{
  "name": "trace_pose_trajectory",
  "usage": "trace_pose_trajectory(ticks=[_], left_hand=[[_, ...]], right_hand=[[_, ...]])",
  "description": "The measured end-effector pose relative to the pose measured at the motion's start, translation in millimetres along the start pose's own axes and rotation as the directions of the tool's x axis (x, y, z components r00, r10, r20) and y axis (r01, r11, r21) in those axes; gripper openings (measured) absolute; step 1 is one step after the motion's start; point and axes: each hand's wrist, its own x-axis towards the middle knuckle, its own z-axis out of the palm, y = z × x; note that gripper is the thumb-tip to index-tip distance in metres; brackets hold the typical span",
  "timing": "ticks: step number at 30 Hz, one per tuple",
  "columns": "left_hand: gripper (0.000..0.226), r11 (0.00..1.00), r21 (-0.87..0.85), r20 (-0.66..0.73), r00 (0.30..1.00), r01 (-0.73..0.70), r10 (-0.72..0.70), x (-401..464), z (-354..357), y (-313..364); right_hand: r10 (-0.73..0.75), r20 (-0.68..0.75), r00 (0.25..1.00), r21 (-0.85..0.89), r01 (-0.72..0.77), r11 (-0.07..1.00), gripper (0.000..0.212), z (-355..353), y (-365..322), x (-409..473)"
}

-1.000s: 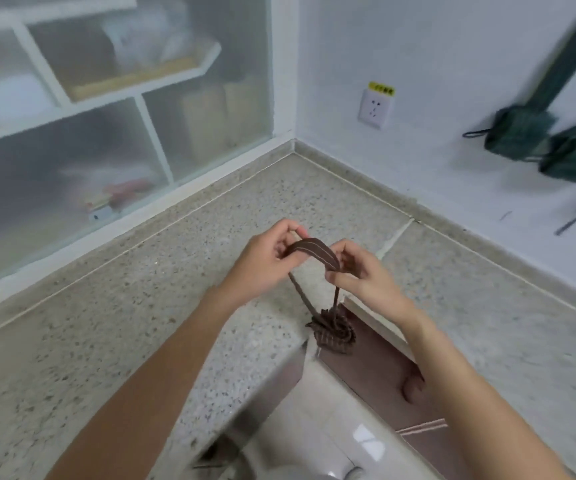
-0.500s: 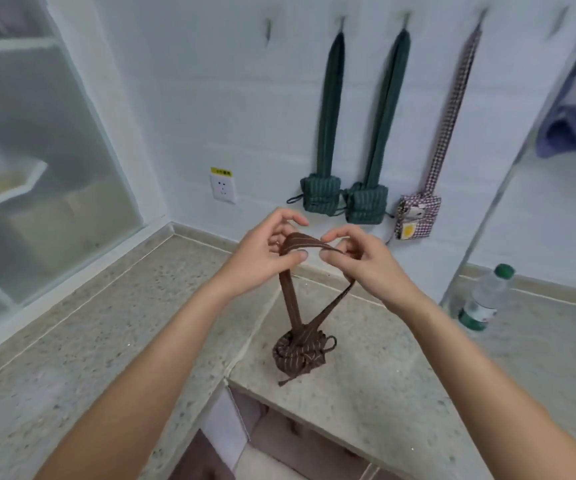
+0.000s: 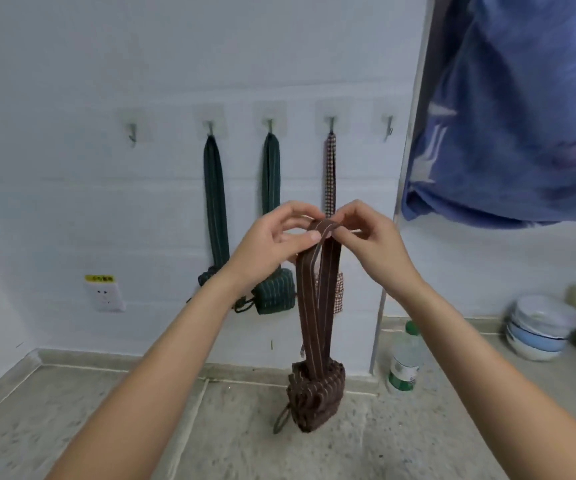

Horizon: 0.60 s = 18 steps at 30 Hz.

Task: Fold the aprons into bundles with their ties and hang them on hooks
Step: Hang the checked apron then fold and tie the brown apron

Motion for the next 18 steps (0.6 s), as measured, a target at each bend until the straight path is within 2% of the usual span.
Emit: trace_pose_trajectory(ticks=[2, 5, 7, 11, 15, 18], left_hand=[[0.018, 0.999, 0.007, 0.024, 0.999, -0.043, 0.043, 31.5, 2.6, 5.2], [0.014, 0.997, -0.018, 0.032, 0.997, -0.074, 0.075, 65.5, 5.5, 7.7], [0.012, 0.993, -0.056, -0.003, 0.995, -0.101, 0.101, 87.2, 5.8, 8.0], [0.015, 0.988, -0.042, -0.083, 0.986, -0.147, 0.143, 130.9, 6.8, 4.9], [0.016, 0.983, -0.032, -0.090, 0.980, -0.179, 0.176, 172.5, 15.9, -1.7], [0.018, 0.975, 0.040, -0.119, 0.968, -0.218, 0.221, 201.5, 22.2, -8.3]], right_hand=[[0.012, -0.070, 0.997, 0.036, -0.010, 0.999, 0.006, -14.2, -3.0, 16.8], [0.039, -0.092, 0.995, 0.122, -0.027, 0.992, 0.010, -27.3, -11.0, 35.3], [0.023, -0.109, 0.994, 0.100, -0.012, 0.995, 0.006, -34.7, -16.5, 49.6], [-0.050, -0.228, 0.972, -0.132, 0.020, 0.991, 0.013, -55.6, -19.5, 83.4], [-0.213, -0.357, 0.909, -0.465, 0.025, 0.885, 0.009, -75.9, -9.1, 111.1], [-0.257, -0.412, 0.874, -0.538, -0.006, 0.843, 0.011, -86.6, 1.9, 127.7]])
